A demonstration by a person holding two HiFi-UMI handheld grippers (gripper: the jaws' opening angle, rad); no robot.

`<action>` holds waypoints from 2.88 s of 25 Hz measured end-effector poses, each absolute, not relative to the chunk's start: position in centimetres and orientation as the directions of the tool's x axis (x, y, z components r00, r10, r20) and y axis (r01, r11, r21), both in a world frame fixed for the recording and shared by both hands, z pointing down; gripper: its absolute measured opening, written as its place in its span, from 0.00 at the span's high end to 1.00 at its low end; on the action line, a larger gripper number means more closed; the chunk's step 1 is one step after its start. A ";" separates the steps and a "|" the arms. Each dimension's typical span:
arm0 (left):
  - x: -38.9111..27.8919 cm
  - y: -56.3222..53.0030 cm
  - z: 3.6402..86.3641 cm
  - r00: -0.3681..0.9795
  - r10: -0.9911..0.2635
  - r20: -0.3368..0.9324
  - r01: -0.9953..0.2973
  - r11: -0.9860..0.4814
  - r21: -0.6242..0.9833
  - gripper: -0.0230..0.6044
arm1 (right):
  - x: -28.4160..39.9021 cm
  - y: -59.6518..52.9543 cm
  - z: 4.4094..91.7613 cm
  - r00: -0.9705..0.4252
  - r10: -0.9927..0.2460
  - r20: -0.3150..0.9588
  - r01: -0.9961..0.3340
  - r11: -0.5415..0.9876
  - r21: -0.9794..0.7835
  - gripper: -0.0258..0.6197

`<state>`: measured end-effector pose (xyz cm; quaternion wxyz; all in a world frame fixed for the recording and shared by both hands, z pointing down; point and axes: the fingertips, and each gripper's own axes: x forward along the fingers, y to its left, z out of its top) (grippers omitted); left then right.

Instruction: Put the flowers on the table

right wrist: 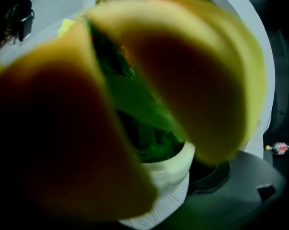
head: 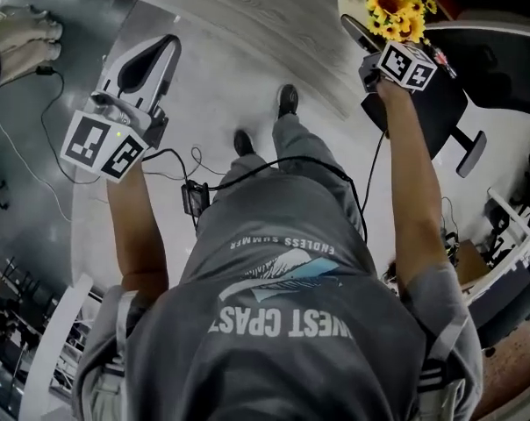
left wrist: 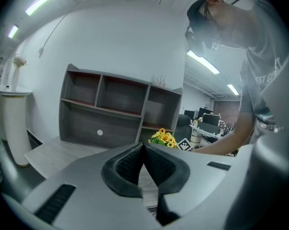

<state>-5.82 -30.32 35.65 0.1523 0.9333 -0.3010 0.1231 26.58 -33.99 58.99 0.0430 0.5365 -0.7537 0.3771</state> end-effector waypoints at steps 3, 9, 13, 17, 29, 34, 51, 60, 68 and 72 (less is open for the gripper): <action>-6.8 -31.1 36.2 0.779 -0.533 0.329 -0.611 -0.763 0.210 0.94 | 26.3 -34.7 60.6 -0.407 -0.763 0.502 -0.858 0.130 -0.497 0.15; -7.5 -31.2 37.2 0.764 -0.544 0.346 -0.630 -0.744 0.222 0.94 | 27.0 -35.1 62.7 -0.361 -0.744 0.562 -0.902 0.125 -0.414 0.15; -7.7 -31.2 37.5 0.759 -0.549 0.350 -0.637 -0.738 0.224 0.94 | 27.4 -35.5 64.0 -0.342 -0.735 0.586 -0.920 0.134 -0.369 0.15; -7.8 -31.2 37.6 0.754 -0.553 0.353 -0.643 -0.732 0.227 0.94 | 28.0 -35.6 64.9 -0.287 -0.726 0.625 -0.949 0.128 -0.287 0.15; -7.9 -31.2 37.9 0.762 -0.544 0.351 -0.633 -0.739 0.229 0.94 | 30.3 -34.9 68.8 -0.179 -0.668 0.722 -0.983 0.084 -0.165 0.15; -7.8 -31.1 37.8 0.768 -0.540 0.344 -0.626 -0.745 0.229 0.94 | 30.6 -34.7 69.4 -0.182 -0.629 0.756 -0.983 0.117 -0.139 0.15; -8.3 -29.7 35.4 0.792 -0.542 0.282 -0.601 -0.773 0.203 0.94 | 32.1 -30.9 66.5 -0.132 -0.574 0.808 -0.990 0.028 -0.142 0.15; -10.1 -27.3 33.5 0.801 -0.555 0.224 -0.593 -0.785 0.177 0.94 | 32.1 -28.5 57.2 -0.109 -0.746 0.657 -0.948 -0.120 -0.293 0.15; -10.5 -25.8 32.9 0.818 -0.545 0.185 -0.572 -0.804 0.163 0.94 | 30.2 -25.9 45.2 -0.104 -0.900 0.423 -0.952 -0.033 -0.304 0.75; -10.6 -24.2 31.4 0.830 -0.534 0.159 -0.555 -0.819 0.147 0.94 | 27.8 -23.6 38.2 -0.156 -0.943 0.294 -0.954 0.067 -0.291 0.87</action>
